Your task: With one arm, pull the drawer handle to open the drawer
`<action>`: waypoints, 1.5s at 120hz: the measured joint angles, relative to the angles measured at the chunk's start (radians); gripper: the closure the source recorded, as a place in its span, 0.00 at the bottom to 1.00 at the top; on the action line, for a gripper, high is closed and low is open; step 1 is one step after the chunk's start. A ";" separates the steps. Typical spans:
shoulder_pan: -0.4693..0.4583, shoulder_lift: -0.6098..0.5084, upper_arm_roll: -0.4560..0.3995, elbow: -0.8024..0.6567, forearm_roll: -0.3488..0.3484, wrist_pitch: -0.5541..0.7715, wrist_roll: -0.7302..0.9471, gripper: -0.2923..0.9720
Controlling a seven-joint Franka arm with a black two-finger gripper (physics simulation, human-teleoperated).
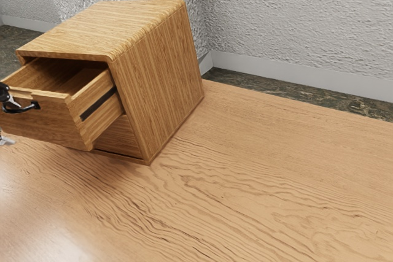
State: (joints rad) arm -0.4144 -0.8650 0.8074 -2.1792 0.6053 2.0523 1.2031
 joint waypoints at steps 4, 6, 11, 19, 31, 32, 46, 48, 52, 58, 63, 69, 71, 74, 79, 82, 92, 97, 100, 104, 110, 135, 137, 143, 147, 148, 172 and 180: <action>0.008 -0.007 -0.005 -0.010 -0.002 0.000 0.000 0.22; 0.011 -0.010 -0.008 -0.013 -0.003 0.000 0.000 0.23; 0.016 -0.013 -0.018 -0.019 -0.010 0.000 0.000 0.25; 0.019 -0.013 -0.034 -0.026 -0.018 -0.001 -0.001 0.24; 0.044 -0.016 -0.066 -0.041 -0.031 -0.001 -0.002 0.23; 0.047 -0.016 -0.069 -0.043 -0.033 -0.001 -0.002 0.23; 0.080 -0.025 -0.093 -0.065 -0.047 -0.001 -0.002 0.23; 0.086 -0.028 -0.097 -0.070 -0.048 -0.001 -0.002 0.24; 0.096 -0.037 -0.105 -0.077 -0.050 -0.001 -0.002 0.24; 0.107 -0.048 -0.111 -0.084 -0.052 -0.001 -0.002 0.24; 0.117 -0.058 -0.114 -0.093 -0.054 -0.001 -0.002 0.24; 0.133 -0.073 -0.121 -0.105 -0.056 -0.001 -0.002 0.24; 0.139 -0.078 -0.124 -0.109 -0.057 -0.001 -0.002 0.25; 0.148 -0.084 -0.129 -0.115 -0.058 -0.001 -0.001 0.25; 0.159 -0.096 -0.132 -0.126 -0.061 -0.002 -0.001 0.24; 0.163 -0.103 -0.133 -0.133 -0.063 -0.002 -0.001 0.24; 0.178 -0.118 -0.136 -0.146 -0.066 -0.002 0.000 0.23; 0.183 -0.123 -0.141 -0.153 -0.068 -0.002 0.000 0.23; 0.187 -0.126 -0.143 -0.156 -0.068 -0.002 0.000 0.23; 0.193 -0.132 -0.149 -0.160 -0.069 -0.002 0.000 0.23; 0.205 -0.144 -0.157 -0.170 -0.071 -0.003 0.000 0.23; 0.225 -0.182 -0.163 -0.197 -0.077 -0.006 0.001 0.23; 0.225 -0.183 -0.163 -0.198 -0.077 -0.007 0.002 0.23; 0.232 -0.185 -0.170 -0.201 -0.079 -0.007 0.002 0.23; 0.235 -0.185 -0.174 -0.203 -0.081 -0.007 0.002 0.23; 0.235 -0.185 -0.175 -0.203 -0.081 -0.007 0.002 0.23; 0.256 -0.197 -0.196 -0.217 -0.095 -0.011 0.001 0.24; 0.264 -0.206 -0.203 -0.219 -0.100 -0.015 0.000 0.26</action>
State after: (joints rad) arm -0.1507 -1.0712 0.6048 -2.3986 0.5051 2.0377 1.2029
